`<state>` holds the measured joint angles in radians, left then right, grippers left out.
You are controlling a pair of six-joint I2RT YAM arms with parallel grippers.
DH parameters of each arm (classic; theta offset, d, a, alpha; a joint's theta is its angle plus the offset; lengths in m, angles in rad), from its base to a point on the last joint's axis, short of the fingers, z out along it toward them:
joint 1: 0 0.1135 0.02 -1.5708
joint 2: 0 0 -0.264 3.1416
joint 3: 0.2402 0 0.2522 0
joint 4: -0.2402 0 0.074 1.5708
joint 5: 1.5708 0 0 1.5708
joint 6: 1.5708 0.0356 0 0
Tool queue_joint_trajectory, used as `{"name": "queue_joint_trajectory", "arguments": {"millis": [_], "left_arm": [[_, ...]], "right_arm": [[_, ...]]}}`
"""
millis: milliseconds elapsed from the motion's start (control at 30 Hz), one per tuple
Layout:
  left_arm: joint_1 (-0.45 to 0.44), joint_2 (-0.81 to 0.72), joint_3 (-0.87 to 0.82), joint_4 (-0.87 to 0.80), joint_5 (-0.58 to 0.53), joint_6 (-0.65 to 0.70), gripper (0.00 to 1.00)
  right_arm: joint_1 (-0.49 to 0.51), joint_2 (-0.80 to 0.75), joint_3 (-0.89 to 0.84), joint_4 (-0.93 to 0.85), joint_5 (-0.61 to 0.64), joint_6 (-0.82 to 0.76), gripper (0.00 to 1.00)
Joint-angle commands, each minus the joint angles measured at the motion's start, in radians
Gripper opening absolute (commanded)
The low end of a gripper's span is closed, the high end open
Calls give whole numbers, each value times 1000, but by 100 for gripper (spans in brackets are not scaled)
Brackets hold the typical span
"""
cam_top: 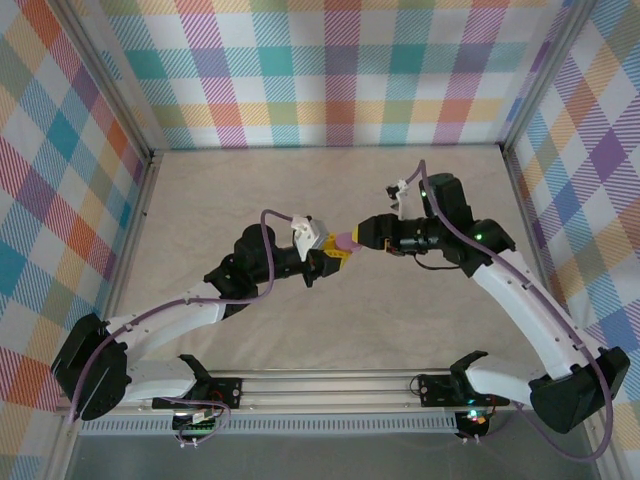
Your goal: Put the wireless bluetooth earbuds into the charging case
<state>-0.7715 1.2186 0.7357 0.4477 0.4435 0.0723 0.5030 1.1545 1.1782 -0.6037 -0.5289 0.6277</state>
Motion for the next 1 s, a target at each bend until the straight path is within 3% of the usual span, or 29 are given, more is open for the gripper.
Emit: {"name": "queue_joint_trajectory", "arguments": {"millis": [0,233,467,633,800,933,967], "left_arm": [[1,-5,-13,99,-2,-58,0],[6,-28,-36,149,1,-111,0],[6,-3,-44,248,10,-210,0],[7,17,-36,263,17,-233,0],[6,17,-28,226,4,-230,0],[7,12,-17,161,-18,-209,1],[6,9,-15,145,-24,-204,6]], "right_arm": [[-6,13,-75,187,-99,155,51],[-24,-12,-158,282,-116,261,56],[-33,-10,-278,591,-217,497,56],[-32,-3,-321,726,-240,586,47],[-32,4,-327,757,-238,605,29],[-33,12,-331,792,-234,623,23],[-32,16,-330,794,-231,624,22]]}}
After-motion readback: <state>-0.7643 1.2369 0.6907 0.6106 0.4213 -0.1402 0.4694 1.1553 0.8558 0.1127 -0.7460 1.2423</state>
